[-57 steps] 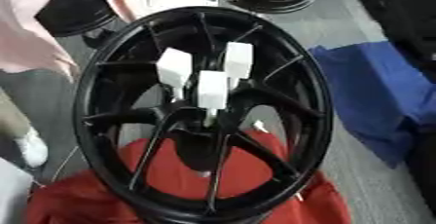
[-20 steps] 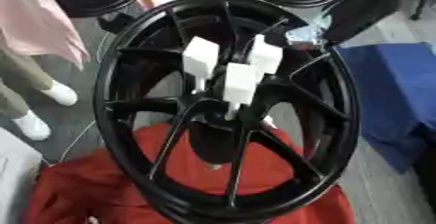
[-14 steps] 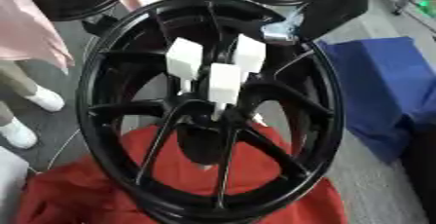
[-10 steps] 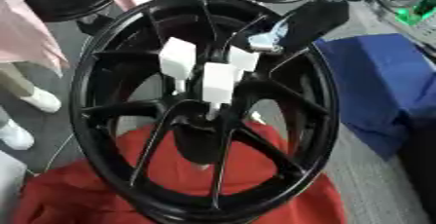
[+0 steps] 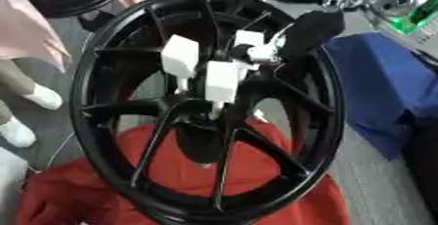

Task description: Pull the pin out of the wheel hub.

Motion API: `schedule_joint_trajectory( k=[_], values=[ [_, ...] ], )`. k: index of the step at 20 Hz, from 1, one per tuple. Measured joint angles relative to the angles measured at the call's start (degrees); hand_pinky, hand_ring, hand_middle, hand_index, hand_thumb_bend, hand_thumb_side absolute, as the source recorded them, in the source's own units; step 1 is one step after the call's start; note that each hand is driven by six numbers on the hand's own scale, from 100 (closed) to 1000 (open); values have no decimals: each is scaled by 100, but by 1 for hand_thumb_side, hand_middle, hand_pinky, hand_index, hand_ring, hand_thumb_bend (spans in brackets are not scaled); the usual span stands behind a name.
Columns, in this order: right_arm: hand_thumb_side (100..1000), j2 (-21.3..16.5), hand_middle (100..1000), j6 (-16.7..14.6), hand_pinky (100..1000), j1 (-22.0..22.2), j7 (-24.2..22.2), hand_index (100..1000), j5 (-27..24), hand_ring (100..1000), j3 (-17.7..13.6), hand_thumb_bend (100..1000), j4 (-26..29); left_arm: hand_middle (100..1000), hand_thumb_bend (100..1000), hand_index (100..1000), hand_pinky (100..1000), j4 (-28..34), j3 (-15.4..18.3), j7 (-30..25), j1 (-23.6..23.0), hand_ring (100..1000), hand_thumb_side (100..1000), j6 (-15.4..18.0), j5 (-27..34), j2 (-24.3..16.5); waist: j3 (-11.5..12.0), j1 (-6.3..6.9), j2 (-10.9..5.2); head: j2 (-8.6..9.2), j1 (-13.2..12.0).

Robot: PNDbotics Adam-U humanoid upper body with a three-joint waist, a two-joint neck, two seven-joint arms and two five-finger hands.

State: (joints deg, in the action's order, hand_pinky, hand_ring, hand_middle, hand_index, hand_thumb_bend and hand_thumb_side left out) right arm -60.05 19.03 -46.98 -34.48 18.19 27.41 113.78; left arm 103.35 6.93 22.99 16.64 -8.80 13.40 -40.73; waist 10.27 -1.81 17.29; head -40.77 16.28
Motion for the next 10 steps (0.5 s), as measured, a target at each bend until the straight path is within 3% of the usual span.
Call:
schedule_joint_trajectory(
  k=[10],
  values=[
    [583,37,773,-12,886,120,126,822,366,885,51,391,-345,711,590,742,748,-2,1,-13,-4,765,786,10,4,48,15,30,47,4,-8]
  ],
)
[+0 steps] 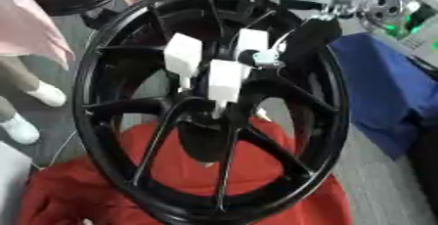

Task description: Pull the pin out of the wheel hub.

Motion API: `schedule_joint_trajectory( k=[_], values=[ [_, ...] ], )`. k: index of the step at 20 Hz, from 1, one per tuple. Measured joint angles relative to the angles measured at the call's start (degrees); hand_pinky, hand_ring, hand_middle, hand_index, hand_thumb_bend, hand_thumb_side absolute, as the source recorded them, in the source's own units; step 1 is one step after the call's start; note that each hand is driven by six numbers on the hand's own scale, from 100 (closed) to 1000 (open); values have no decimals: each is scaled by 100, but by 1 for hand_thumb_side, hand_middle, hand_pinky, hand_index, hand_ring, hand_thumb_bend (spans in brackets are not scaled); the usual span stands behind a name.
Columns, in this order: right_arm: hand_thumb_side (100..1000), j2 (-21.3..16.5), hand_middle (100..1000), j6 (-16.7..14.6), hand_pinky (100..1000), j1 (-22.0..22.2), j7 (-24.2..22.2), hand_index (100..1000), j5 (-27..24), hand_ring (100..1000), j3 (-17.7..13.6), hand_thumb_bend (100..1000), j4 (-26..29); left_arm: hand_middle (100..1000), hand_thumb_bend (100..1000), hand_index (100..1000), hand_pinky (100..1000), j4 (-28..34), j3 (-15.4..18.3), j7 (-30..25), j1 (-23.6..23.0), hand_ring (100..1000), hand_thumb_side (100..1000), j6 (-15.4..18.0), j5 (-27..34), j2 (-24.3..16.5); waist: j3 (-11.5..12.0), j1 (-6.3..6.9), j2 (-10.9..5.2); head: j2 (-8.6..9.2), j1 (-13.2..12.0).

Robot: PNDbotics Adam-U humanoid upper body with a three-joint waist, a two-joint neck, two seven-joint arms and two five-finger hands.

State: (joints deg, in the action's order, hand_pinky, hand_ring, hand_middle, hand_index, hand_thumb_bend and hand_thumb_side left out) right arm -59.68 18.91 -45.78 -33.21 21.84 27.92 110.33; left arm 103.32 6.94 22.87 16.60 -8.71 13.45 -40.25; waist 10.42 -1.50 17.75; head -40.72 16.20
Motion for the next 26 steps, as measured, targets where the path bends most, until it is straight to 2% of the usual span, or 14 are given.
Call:
schedule_joint_trajectory(
  k=[4,8,13,16,20,24,26],
  values=[
    [540,12,771,-19,885,12,7,821,36,884,19,398,-124,712,585,741,749,0,0,-5,-1,766,784,3,11,1,21,12,27,6,0],
    [540,44,763,-65,883,48,-11,814,67,880,48,393,-230,711,586,741,749,-1,0,-9,-4,766,788,7,15,4,24,19,46,7,0],
    [498,98,660,-38,883,47,82,723,3,857,71,318,-304,710,583,741,750,-11,0,-16,-4,766,789,4,18,49,33,33,68,8,0],
    [450,125,588,81,882,44,273,631,-173,826,71,244,-302,710,582,741,751,-13,0,-20,-4,767,789,3,18,50,58,35,69,8,0],
    [408,185,534,320,883,44,609,573,-530,792,67,115,-271,710,578,741,752,-15,0,-21,-4,768,790,3,18,50,62,35,69,8,0],
    [394,198,480,502,883,53,957,518,-932,770,42,100,-205,711,575,742,753,-27,1,-21,-4,768,791,3,18,51,67,34,69,8,-3],
    [385,198,455,521,885,103,1098,490,-1140,756,-66,100,-204,711,574,742,754,-28,6,-21,-4,768,790,3,18,51,67,34,69,8,-14]
  ],
)
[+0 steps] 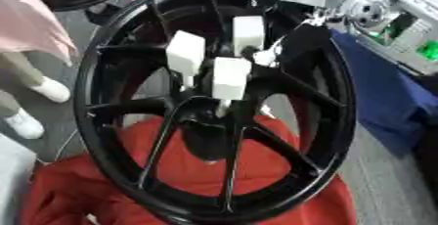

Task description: Pull the pin out of the wheel hub.

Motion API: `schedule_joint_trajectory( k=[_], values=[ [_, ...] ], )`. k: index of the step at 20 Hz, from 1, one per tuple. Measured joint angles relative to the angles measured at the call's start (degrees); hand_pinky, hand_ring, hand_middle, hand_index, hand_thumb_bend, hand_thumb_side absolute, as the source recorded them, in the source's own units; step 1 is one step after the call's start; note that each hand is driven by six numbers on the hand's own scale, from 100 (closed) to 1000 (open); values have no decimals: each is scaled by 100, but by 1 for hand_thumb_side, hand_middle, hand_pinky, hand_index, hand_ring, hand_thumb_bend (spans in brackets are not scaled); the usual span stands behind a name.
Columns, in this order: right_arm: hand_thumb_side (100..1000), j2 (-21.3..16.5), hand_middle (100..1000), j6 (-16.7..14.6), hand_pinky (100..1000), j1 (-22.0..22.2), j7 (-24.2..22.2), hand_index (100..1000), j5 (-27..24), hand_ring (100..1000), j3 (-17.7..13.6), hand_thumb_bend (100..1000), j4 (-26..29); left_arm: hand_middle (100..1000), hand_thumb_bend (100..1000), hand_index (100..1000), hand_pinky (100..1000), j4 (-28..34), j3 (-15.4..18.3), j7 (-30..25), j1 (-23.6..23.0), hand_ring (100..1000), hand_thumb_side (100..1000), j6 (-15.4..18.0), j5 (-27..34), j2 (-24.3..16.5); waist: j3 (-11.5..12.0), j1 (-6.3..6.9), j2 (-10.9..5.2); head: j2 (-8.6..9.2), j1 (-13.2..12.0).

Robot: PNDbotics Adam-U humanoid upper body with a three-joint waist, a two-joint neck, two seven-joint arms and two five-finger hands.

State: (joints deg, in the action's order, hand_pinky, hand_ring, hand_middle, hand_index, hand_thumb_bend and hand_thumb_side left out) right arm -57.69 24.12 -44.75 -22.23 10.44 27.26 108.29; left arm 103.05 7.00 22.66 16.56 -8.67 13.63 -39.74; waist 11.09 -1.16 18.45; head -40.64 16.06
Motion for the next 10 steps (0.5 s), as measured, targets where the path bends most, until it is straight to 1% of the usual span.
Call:
schedule_joint_trajectory(
  k=[4,8,10],
  values=[
    [359,0,437,31,892,48,249,471,-398,745,-443,100,34,711,571,742,754,0,29,9,-7,769,791,8,3,0,-19,1,-1,0,-33],
    [335,-8,432,143,899,72,599,464,-798,741,-1059,100,51,711,569,743,755,0,64,24,-71,768,790,19,3,0,-106,25,-2,0,-43],
    [326,-61,433,183,900,177,794,466,-947,737,-1379,100,-58,711,568,743,756,0,95,45,-128,769,790,34,3,0,-167,50,-4,2,-83]
  ],
)
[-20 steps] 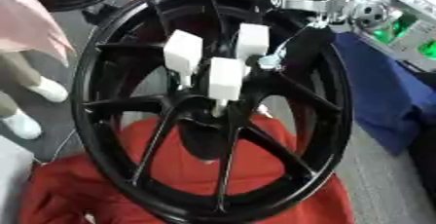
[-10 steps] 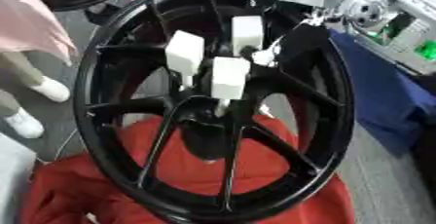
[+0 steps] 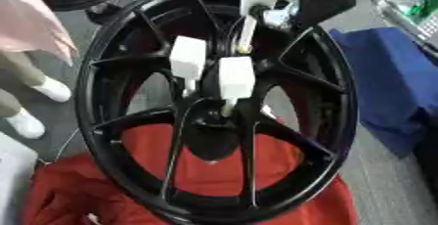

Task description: Pull the pin out of the wheel hub.

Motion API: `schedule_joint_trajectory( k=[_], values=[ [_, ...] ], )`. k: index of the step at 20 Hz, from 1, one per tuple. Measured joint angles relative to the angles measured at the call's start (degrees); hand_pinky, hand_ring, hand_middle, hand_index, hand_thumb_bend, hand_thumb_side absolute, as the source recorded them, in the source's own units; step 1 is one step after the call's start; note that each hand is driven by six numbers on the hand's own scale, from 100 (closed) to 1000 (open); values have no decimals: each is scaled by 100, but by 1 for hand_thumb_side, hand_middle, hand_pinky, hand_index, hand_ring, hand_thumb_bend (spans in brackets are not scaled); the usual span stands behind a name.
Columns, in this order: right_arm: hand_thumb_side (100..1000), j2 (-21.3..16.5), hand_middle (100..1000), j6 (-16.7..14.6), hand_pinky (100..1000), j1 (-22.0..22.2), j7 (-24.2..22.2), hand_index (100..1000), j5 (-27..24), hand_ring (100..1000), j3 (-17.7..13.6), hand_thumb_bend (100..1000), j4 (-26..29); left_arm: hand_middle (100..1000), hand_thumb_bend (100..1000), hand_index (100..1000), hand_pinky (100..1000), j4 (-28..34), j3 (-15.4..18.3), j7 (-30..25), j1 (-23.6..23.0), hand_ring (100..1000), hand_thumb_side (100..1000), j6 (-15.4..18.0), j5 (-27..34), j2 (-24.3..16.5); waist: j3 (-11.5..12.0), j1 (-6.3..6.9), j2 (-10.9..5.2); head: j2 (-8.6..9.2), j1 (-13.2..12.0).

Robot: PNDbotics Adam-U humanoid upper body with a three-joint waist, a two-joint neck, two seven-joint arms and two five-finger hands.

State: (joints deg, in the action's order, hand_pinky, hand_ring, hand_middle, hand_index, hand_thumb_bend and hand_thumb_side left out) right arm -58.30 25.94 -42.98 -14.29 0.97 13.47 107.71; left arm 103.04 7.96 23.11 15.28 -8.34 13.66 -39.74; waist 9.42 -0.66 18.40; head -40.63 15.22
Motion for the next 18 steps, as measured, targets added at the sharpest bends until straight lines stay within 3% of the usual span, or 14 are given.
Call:
schedule_joint_trajectory(
  k=[5,8,12,14,15,16,18],
  values=[
    [261,-269,460,-26,892,614,473,496,-8,737,-776,100,-578,711,565,744,757,-1,111,92,-140,769,790,30,0,-1,-191,51,-5,44,-179],
    [269,-306,490,-82,891,1086,766,528,191,750,-1253,100,-1038,711,564,744,757,-1,185,173,-221,769,790,47,0,-1,-298,91,-6,52,-323],
    [269,-238,587,-316,897,1668,1131,627,512,795,-1848,107,-1629,711,562,745,758,-1,244,233,-271,769,789,72,0,-3,-371,134,-25,95,-446],
    [263,-147,640,-472,903,1963,1316,676,692,812,-2149,151,-1906,711,562,745,759,-1,254,252,-282,769,789,80,-1,-7,-373,136,-42,97,-478],
    [307,-93,687,-552,911,2103,1405,712,775,836,-2294,172,-2031,712,562,745,759,-1,258,260,-289,769,789,84,-1,-7,-373,137,-43,98,-491],
    [447,-34,777,-631,936,2246,1481,780,851,897,-2440,208,-2141,712,561,745,759,-1,267,264,-298,769,789,85,-1,-7,-374,138,-44,98,-505],
    [617,93,804,-797,950,2542,1556,811,976,924,-2734,136,-2288,712,560,746,759,-1,281,273,-316,770,789,81,-1,-8,-373,138,-64,98,-511]
  ],
)
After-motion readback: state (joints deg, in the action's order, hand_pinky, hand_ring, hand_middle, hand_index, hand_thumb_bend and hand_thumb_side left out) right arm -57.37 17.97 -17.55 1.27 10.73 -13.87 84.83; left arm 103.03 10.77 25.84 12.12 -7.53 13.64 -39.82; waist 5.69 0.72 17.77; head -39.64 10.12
